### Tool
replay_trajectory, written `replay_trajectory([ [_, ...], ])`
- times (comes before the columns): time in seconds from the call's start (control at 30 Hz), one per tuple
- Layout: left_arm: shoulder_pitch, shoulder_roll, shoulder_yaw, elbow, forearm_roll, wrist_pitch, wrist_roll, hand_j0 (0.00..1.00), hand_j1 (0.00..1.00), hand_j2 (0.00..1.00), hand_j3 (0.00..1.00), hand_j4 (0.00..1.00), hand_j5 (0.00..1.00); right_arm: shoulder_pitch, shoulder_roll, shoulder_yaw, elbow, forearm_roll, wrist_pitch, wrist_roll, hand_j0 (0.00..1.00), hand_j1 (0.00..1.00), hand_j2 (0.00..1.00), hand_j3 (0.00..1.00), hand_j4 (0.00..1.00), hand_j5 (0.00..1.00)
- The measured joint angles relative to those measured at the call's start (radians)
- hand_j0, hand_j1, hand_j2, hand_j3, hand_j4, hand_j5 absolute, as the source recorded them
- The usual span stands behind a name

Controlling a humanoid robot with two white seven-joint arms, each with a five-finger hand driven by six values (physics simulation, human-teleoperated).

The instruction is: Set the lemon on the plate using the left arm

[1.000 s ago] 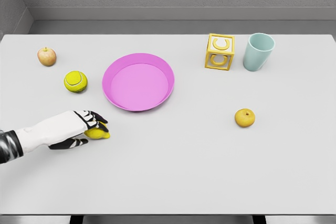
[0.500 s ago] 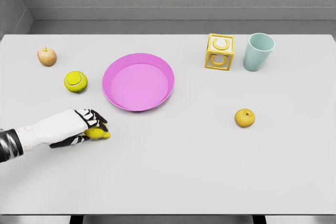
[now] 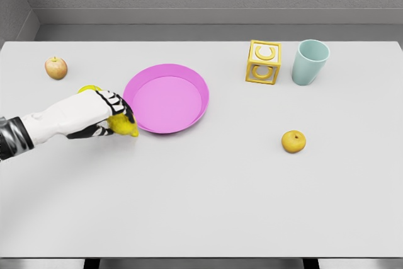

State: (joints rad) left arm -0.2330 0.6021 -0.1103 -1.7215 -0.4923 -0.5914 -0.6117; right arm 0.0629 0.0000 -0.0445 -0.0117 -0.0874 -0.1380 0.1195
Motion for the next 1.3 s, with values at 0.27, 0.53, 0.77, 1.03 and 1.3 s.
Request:
replay_trajectory([
  [0.27, -0.267, -0.107, -0.213, 0.007, -0.002, 0.175, 0.0, 0.81, 0.81, 0.81, 0.81, 0.81, 0.81, 0.0, 0.0, 0.0, 0.0, 0.0, 0.0, 0.0, 1.0, 1.0, 1.0, 1.0, 1.0, 1.0],
  [0.53, -0.244, -0.183, -0.191, 0.085, -0.002, 0.088, 0.0, 1.0, 1.0, 1.0, 1.0, 1.0, 1.0, 0.0, 0.0, 0.0, 0.0, 0.0, 0.0, 0.0, 1.0, 1.0, 1.0, 1.0, 1.0, 1.0],
  [0.77, -0.074, -0.099, -0.025, 0.098, 0.0, 0.001, 0.0, 1.0, 1.0, 1.0, 1.0, 1.0, 1.0, 0.0, 0.0, 0.0, 0.0, 0.0, 0.0, 0.0, 1.0, 1.0, 1.0, 1.0, 1.0, 1.0],
  [1.03, 0.103, 0.067, 0.244, 0.03, 0.081, -0.021, 0.0, 1.0, 1.0, 1.0, 1.0, 1.0, 1.0, 0.0, 0.0, 0.0, 0.0, 0.0, 0.0, 0.0, 1.0, 1.0, 1.0, 1.0, 1.0, 1.0],
  [1.3, 0.11, 0.1, 0.288, 0.012, 0.112, -0.022, 0.0, 1.0, 1.0, 1.0, 1.0, 1.0, 1.0, 0.0, 0.0, 0.0, 0.0, 0.0, 0.0, 0.0, 1.0, 1.0, 1.0, 1.0, 1.0, 1.0],
])
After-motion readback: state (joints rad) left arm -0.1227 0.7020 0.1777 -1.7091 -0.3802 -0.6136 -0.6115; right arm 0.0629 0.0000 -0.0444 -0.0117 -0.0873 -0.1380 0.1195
